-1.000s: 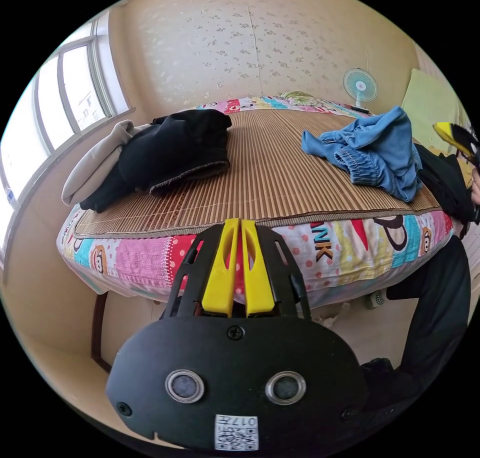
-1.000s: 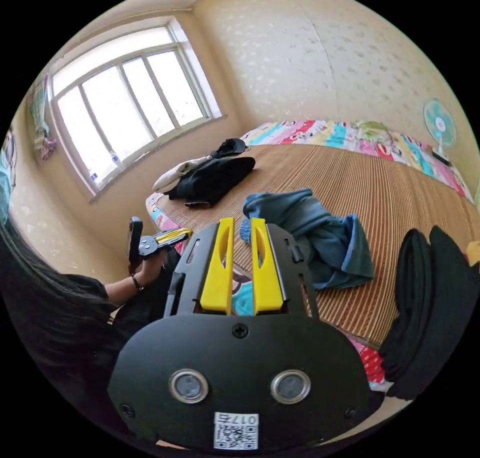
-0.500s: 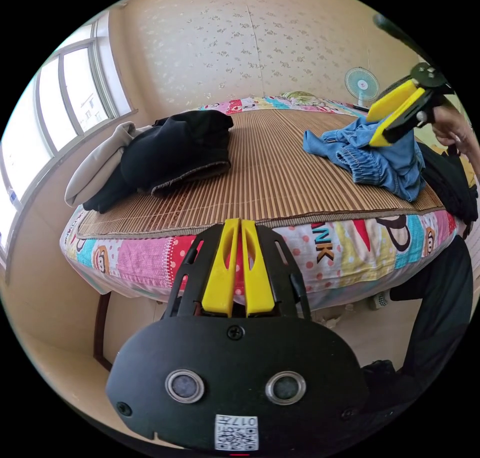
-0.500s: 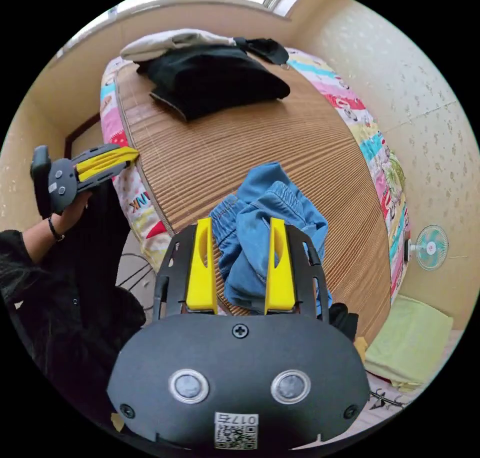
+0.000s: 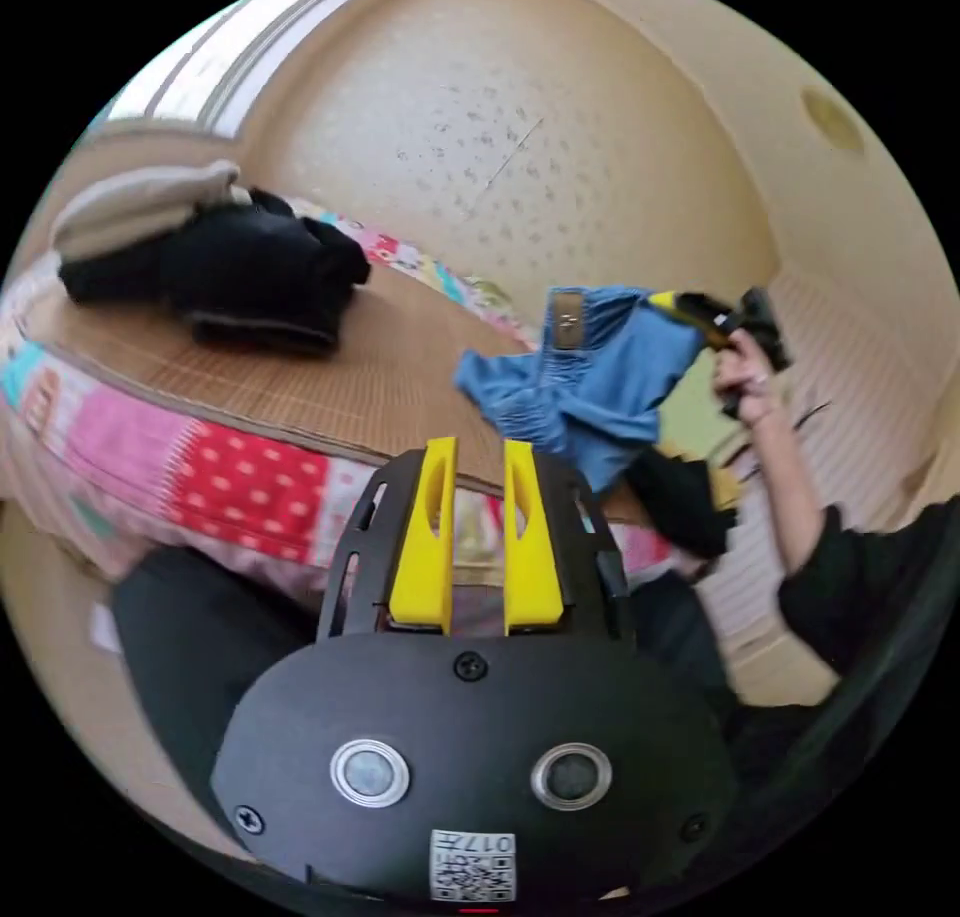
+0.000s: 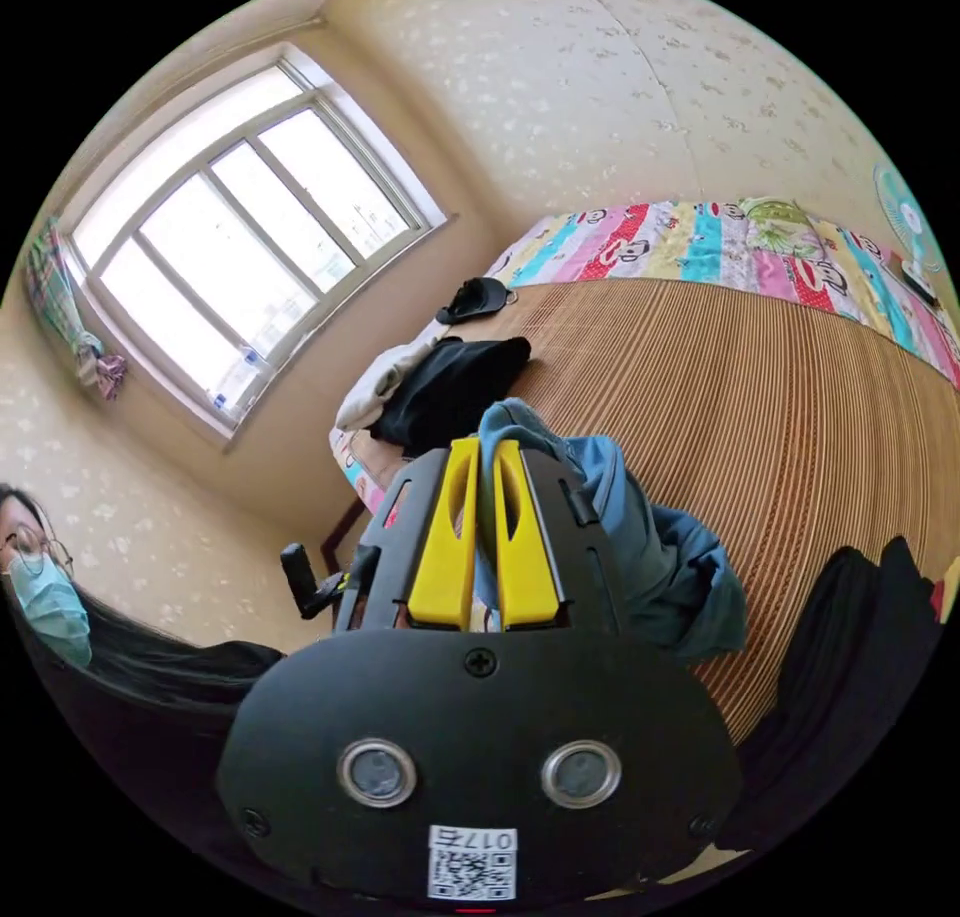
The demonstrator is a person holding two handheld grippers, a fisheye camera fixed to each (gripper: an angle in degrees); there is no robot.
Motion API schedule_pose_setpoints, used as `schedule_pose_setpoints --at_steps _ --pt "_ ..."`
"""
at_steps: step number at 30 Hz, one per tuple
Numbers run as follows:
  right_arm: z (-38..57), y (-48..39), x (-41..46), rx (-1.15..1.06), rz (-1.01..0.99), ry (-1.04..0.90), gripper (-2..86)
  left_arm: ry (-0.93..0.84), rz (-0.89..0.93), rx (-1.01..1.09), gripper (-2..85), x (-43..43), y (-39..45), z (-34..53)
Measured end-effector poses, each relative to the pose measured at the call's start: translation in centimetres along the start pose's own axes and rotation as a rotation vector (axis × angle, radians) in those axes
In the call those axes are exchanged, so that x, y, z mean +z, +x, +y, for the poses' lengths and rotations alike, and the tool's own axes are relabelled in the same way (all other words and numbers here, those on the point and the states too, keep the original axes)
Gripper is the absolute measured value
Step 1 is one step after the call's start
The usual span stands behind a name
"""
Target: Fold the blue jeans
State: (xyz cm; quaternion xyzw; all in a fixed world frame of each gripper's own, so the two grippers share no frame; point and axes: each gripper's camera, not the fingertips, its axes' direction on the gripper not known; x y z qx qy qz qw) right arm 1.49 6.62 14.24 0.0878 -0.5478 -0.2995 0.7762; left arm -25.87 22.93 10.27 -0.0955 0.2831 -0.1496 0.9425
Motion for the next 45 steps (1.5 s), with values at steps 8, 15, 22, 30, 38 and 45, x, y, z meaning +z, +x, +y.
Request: schedule_pose_setpoints --at_steps 8,15,22,30,38,45 --pt "2.9 -9.5 5.0 -0.315 0.346 -0.175 2.6 -0.108 0.6 -0.543 16.0 9.3 -6.0 -2.3" --pt "5.3 -12.2 10.4 -0.318 0.478 -0.223 2.5 -0.204 0.628 -0.832 5.2 15.3 -7.2 -1.8" --pt "3.7 -14.8 8.5 -0.318 0.64 -0.153 2.4 -0.107 0.51 -0.723 -0.3 10.5 -5.3 -2.3" --pt "0.7 -15.4 1.8 -0.23 0.594 -0.067 2.4 0.033 0.382 -0.563 -0.8 1.4 -2.7 -2.2" --pt "-0.8 -16.7 -12.3 -0.097 0.409 0.228 2.4 0.291 0.379 -0.292 -0.8 -10.2 5.5 -5.7" --pt "-1.5 -22.6 -34.9 -0.194 0.086 0.678 2.0 0.412 0.514 0.173 -0.9 -20.5 22.5 -13.3"
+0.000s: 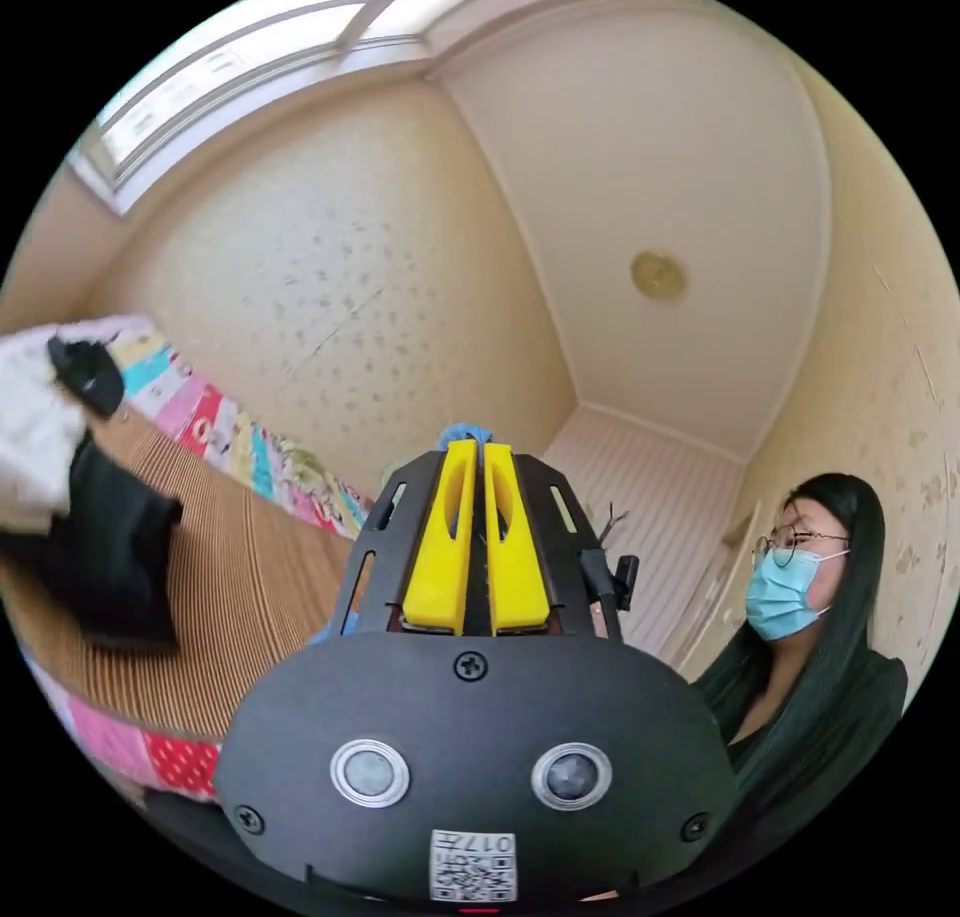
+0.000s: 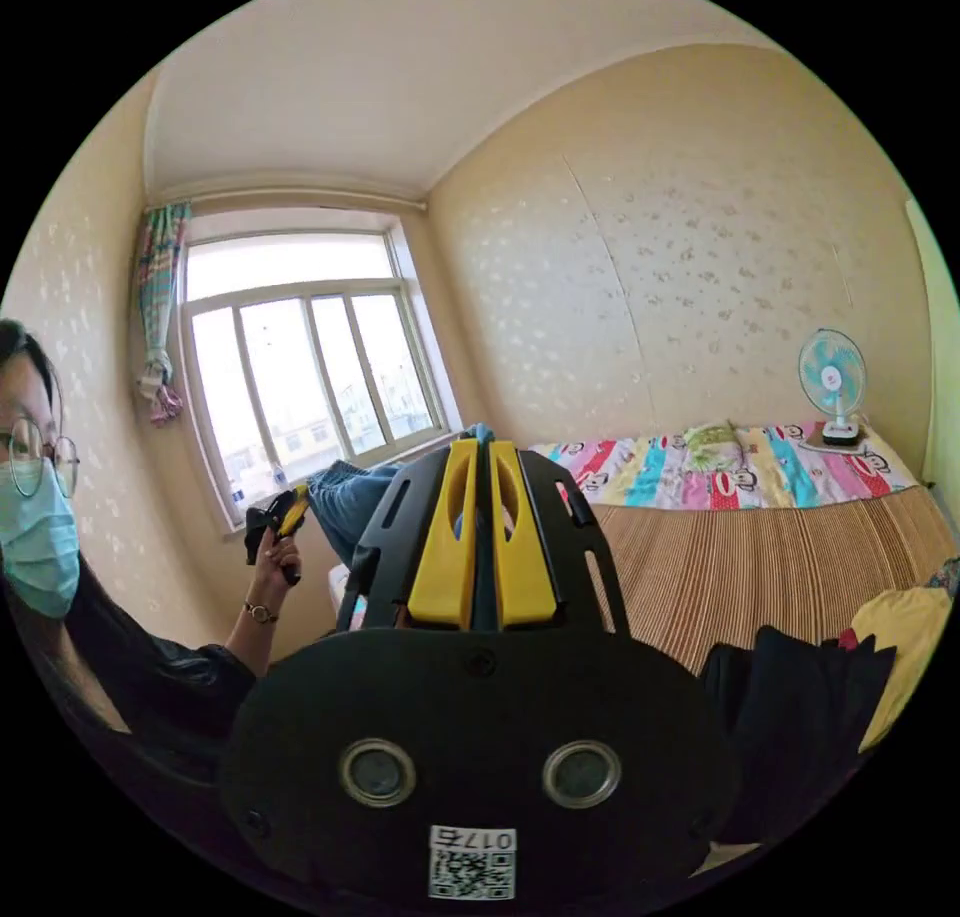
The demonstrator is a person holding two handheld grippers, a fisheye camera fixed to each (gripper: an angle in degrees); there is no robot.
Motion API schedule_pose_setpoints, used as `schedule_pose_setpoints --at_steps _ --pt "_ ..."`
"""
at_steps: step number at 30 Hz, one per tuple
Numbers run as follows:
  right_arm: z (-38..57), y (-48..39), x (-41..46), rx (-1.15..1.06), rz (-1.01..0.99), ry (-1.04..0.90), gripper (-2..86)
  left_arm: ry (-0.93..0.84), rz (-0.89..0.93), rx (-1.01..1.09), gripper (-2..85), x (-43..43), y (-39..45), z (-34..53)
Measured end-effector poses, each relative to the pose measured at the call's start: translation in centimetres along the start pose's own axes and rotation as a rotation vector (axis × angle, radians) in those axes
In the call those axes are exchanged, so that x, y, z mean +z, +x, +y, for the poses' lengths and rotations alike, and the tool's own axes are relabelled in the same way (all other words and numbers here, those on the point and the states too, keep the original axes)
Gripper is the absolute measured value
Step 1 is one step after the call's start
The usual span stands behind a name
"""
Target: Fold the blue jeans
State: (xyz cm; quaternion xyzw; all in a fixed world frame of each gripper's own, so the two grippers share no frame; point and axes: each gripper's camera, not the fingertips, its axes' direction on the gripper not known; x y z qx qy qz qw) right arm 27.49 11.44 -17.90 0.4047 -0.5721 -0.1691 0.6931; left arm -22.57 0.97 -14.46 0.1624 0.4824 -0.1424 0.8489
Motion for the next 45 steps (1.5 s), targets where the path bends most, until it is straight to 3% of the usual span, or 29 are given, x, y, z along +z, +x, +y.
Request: schedule_pose_setpoints --at_steps 5,11,14,19,27,30,34,36,39,41,45 --pt "-13.1 -9.4 -11.2 -0.229 -0.003 0.249 1.9 0.01 0.139 0.35 -0.9 4.4 19.0 -9.2" --pt "-25.1 -20.2 -20.7 -0.454 0.025 0.395 1.8 0.075 0.093 0.631 -0.9 7.9 36.8 -17.1" --pt "-30.4 -23.2 -22.1 -0.503 0.125 0.375 1.7 0.05 0.088 0.67 -0.9 10.7 41.6 -20.5" --pt "-35.2 -21.0 -19.7 -0.415 0.125 0.246 1.7 -0.049 0.003 0.648 -0.8 16.8 41.4 -21.5" --pt "-33.0 -7.5 -5.7 -0.3 0.2 0.062 2.1 -0.221 -0.075 0.494 -0.8 28.9 23.8 -18.4" --pt "-32.6 1.9 4.7 -0.223 0.294 -0.058 2.5 -0.322 -0.172 0.396 -0.6 37.7 11.7 -18.1" --pt "-31.8 19.5 24.6 -0.117 0.525 -0.199 3.9 -0.501 -0.373 0.202 0.9 54.4 -11.8 -17.5" --pt "-29.5 27.9 33.0 -0.071 0.67 -0.275 5.4 -0.586 -0.493 0.094 6.0 60.0 -22.6 -15.6" --pt "-21.5 40.0 41.8 0.093 0.86 -0.456 8.9 -0.634 -0.57 -0.018 10.8 64.3 -35.9 -8.6" --pt "-11.8 45.4 45.8 0.105 0.777 -0.616 9.2 -0.808 -0.519 -0.086 11.1 66.4 -44.4 0.4" --pt "4.6 48.3 45.9 0.179 0.571 -0.798 8.6 -1.027 -0.459 -0.074 11.1 63.4 -49.4 15.1"
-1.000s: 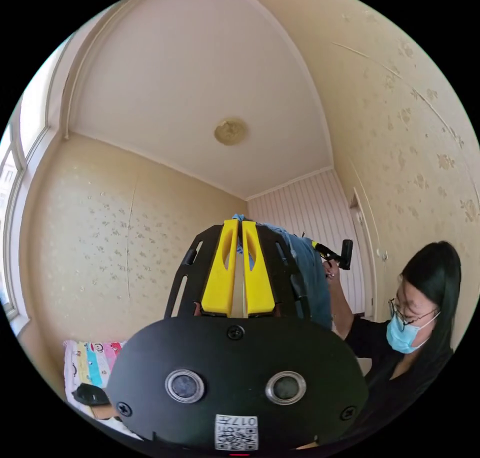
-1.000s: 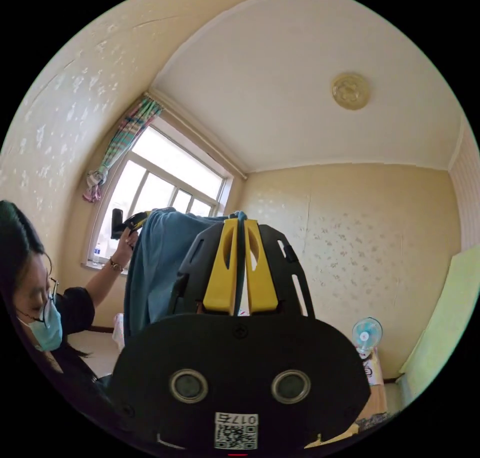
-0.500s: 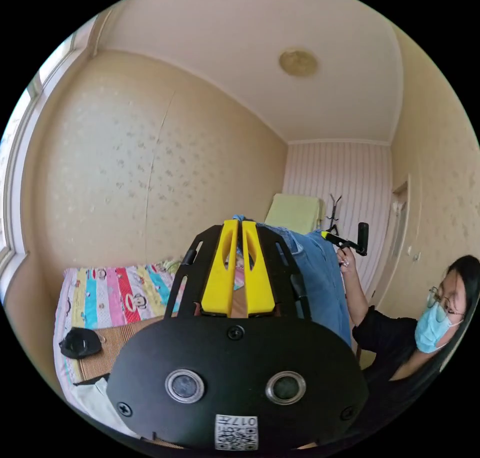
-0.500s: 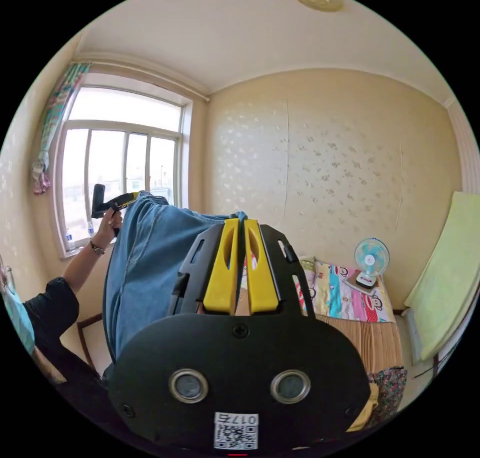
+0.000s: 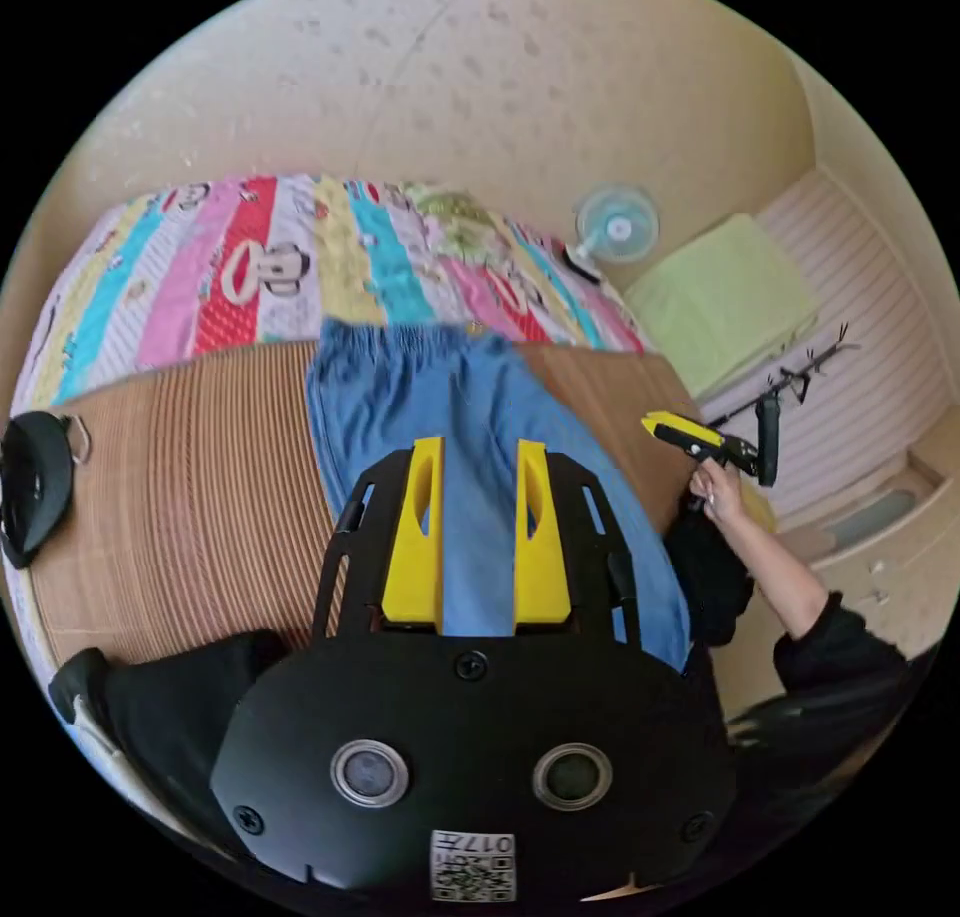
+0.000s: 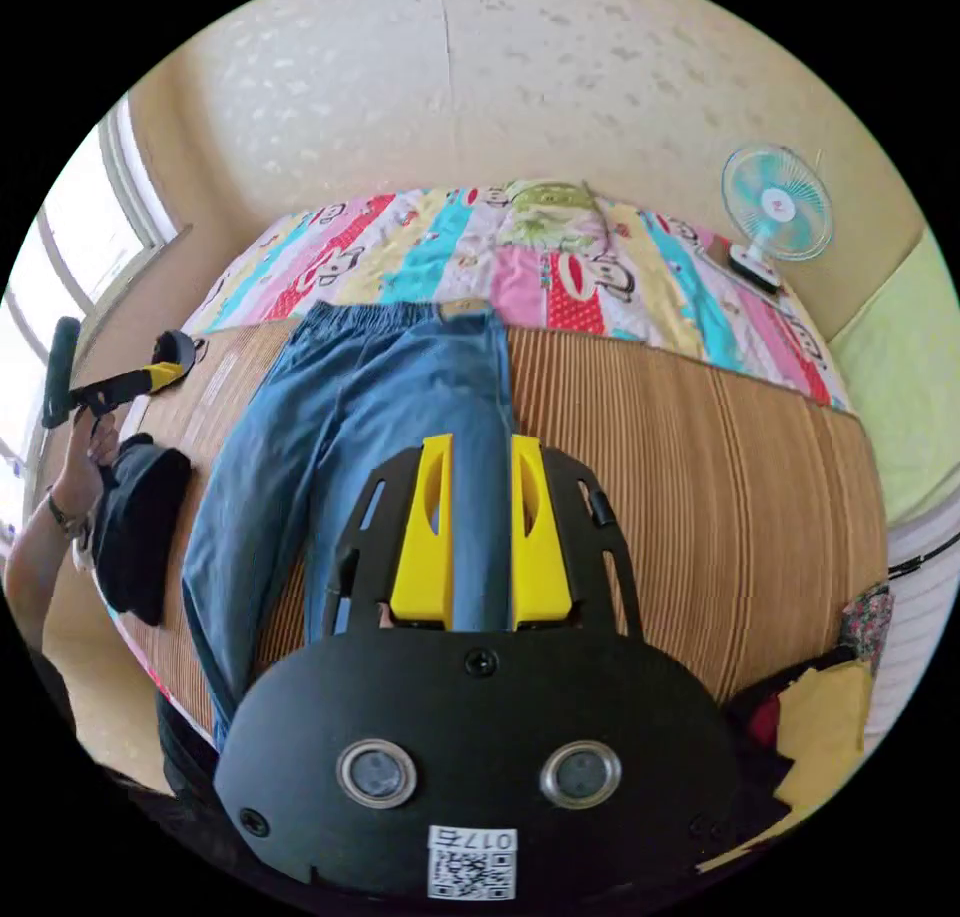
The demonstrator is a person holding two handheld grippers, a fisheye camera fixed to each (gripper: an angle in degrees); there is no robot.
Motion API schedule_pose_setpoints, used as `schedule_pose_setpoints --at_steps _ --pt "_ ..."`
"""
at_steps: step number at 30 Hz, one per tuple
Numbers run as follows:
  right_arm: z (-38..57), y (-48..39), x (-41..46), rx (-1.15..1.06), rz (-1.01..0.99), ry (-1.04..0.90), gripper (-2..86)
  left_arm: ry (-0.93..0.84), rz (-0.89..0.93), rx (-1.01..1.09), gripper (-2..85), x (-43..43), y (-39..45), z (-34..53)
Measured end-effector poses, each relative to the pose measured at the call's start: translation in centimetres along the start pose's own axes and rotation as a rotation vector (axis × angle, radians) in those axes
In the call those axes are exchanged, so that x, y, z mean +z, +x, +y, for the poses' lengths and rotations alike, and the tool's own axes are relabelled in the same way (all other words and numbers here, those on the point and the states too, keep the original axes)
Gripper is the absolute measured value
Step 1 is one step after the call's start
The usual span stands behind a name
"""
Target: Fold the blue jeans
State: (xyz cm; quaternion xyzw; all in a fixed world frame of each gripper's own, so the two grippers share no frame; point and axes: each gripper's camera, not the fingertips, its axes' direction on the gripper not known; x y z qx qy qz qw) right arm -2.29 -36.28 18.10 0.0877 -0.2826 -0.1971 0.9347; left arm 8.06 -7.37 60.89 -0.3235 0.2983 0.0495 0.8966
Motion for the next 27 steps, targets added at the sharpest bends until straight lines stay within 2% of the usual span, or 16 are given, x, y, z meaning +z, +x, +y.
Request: schedule_pose_setpoints --at_steps 4,10,14,17,22,26,27 --pt "14.5 -0.5 4.2 -0.007 -0.104 -0.035 7.7 -0.028 0.084 0.019 11.0 3.7 -0.6 14.7" --pt "29.4 -3.0 -2.9 -0.027 -0.168 0.075 7.7 0.128 0.231 -0.096 10.9 -2.8 1.6 32.2" --pt "38.5 -4.2 -6.2 -0.017 -0.197 0.026 7.6 0.225 0.253 -0.216 11.0 -6.5 5.4 43.6" --pt "45.4 -3.7 -10.2 0.056 -0.267 0.02 7.2 0.215 0.276 -0.266 11.0 -7.4 8.5 49.2" --pt "55.4 -1.6 -16.0 0.167 -0.361 0.024 6.4 0.163 0.181 -0.245 11.6 -7.1 13.2 51.8" --pt "60.6 0.0 -19.6 0.198 -0.488 0.027 6.2 0.01 -0.054 -0.278 11.4 -2.5 13.8 50.5" --pt "61.1 0.1 -20.0 0.199 -0.496 0.021 6.2 0.017 -0.087 -0.279 10.9 -2.4 13.7 50.6"
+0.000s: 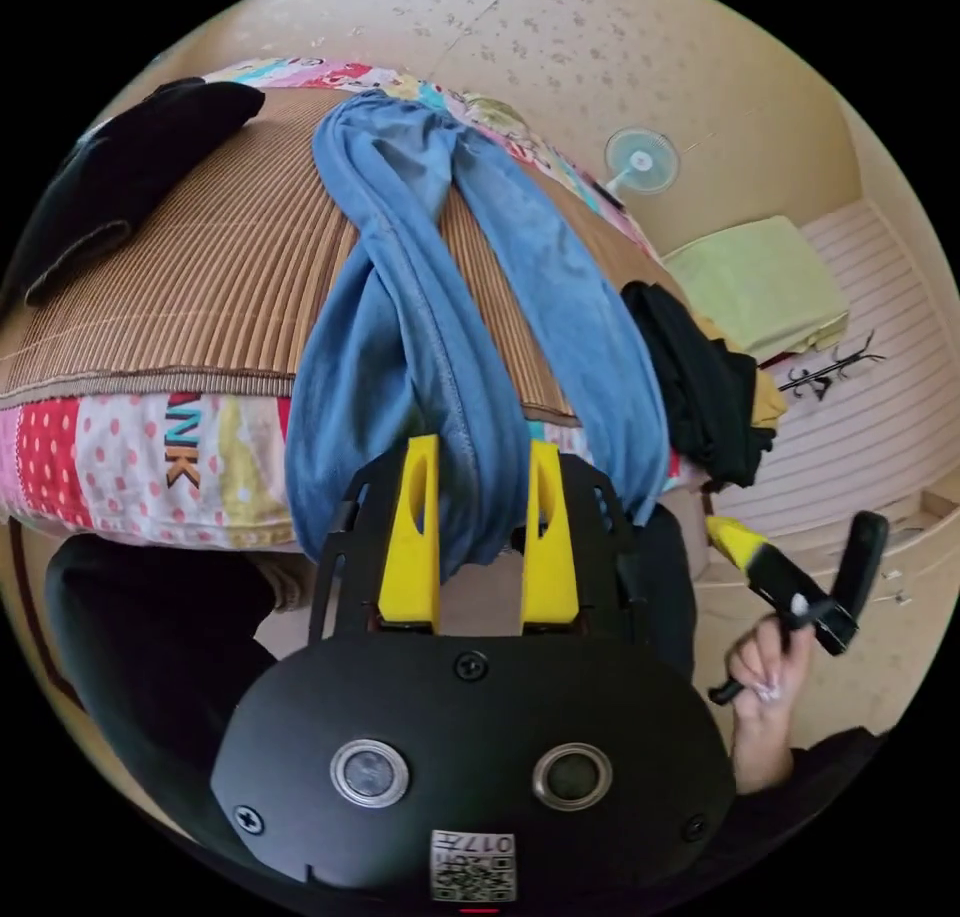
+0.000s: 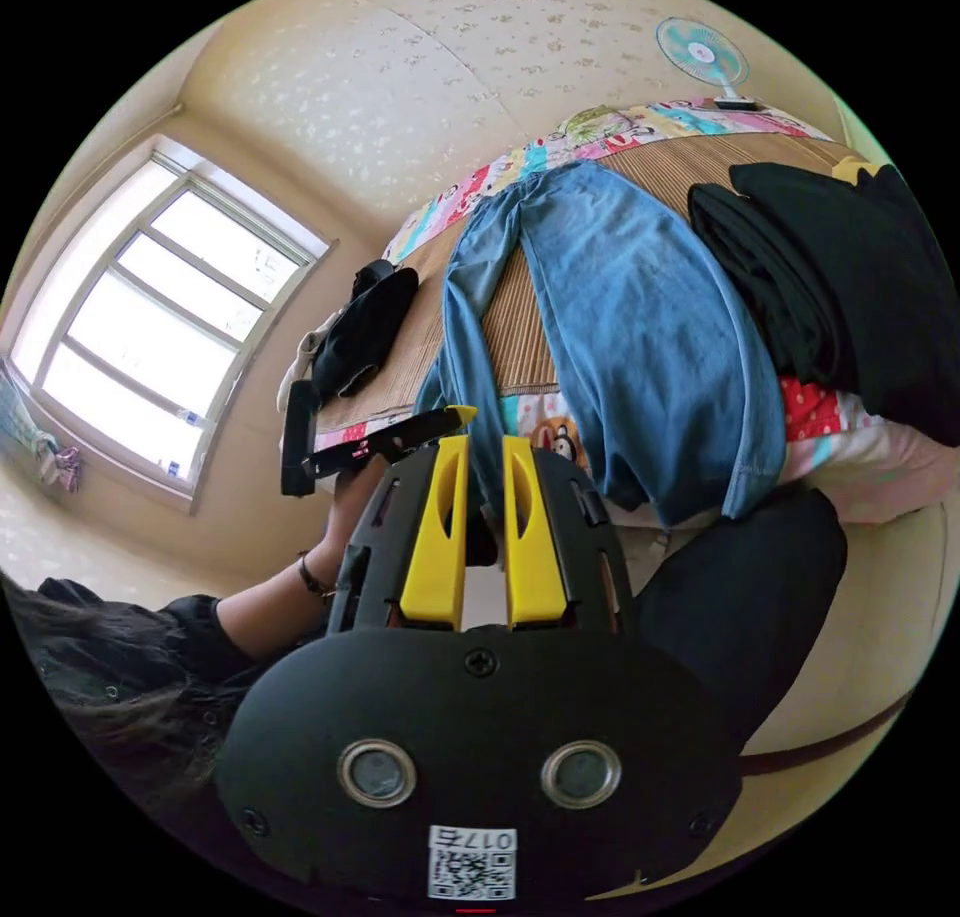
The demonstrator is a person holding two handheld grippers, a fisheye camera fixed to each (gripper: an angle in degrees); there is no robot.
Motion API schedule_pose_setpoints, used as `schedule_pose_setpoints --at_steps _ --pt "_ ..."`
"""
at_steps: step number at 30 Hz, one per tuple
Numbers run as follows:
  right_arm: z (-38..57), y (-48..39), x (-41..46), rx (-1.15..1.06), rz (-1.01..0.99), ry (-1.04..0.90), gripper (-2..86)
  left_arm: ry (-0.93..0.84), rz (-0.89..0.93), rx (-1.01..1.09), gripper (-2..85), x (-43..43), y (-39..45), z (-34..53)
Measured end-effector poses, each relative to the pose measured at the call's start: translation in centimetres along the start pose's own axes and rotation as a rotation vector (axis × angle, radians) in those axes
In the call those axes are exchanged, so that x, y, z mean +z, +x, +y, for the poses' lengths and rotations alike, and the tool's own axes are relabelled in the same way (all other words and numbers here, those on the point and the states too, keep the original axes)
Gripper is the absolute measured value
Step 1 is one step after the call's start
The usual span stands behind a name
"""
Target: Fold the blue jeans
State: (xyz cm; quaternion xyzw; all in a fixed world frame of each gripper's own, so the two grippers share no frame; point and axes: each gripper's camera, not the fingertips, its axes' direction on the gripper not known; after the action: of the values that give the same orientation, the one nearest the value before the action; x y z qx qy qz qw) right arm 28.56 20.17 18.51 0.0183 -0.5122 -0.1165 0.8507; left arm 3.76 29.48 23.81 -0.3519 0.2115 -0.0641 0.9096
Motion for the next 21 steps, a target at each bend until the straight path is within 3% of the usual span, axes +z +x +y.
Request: schedule_pose_setpoints --at_steps 1,3,7,9,12,14,17,21 --pt "0.9 0.0 -1.0 0.001 -0.01 -0.006 6.2 0.029 -0.056 -0.017 7.9 -0.6 -0.4 0.0" --pt "2.1 -0.2 -2.4 -0.022 -0.014 -0.004 6.1 0.006 0.009 -0.016 4.0 -1.3 -1.3 -0.6" --pt "4.3 0.3 -5.4 -0.046 0.042 0.003 5.8 0.069 0.601 -0.084 1.1 -7.8 -6.5 -0.4" --pt "5.1 0.8 -6.2 -0.045 0.046 0.008 5.6 0.175 0.734 -0.06 0.8 -13.0 -9.0 1.0" --pt "5.5 1.5 -6.4 -0.029 0.035 -0.011 5.7 0.248 0.602 -0.124 0.5 -19.8 -14.5 4.1" --pt "5.3 1.8 -5.4 -0.02 0.011 -0.042 5.9 0.201 0.421 -0.182 0.0 -22.2 -18.9 5.8" --pt "4.5 1.3 -2.8 -0.04 -0.023 -0.117 6.4 0.012 0.339 -0.16 -0.5 -21.4 -21.3 6.1" --pt "3.2 -0.5 0.9 -0.083 -0.053 -0.207 7.7 -0.037 0.192 -0.111 0.8 -22.0 -20.7 6.4"
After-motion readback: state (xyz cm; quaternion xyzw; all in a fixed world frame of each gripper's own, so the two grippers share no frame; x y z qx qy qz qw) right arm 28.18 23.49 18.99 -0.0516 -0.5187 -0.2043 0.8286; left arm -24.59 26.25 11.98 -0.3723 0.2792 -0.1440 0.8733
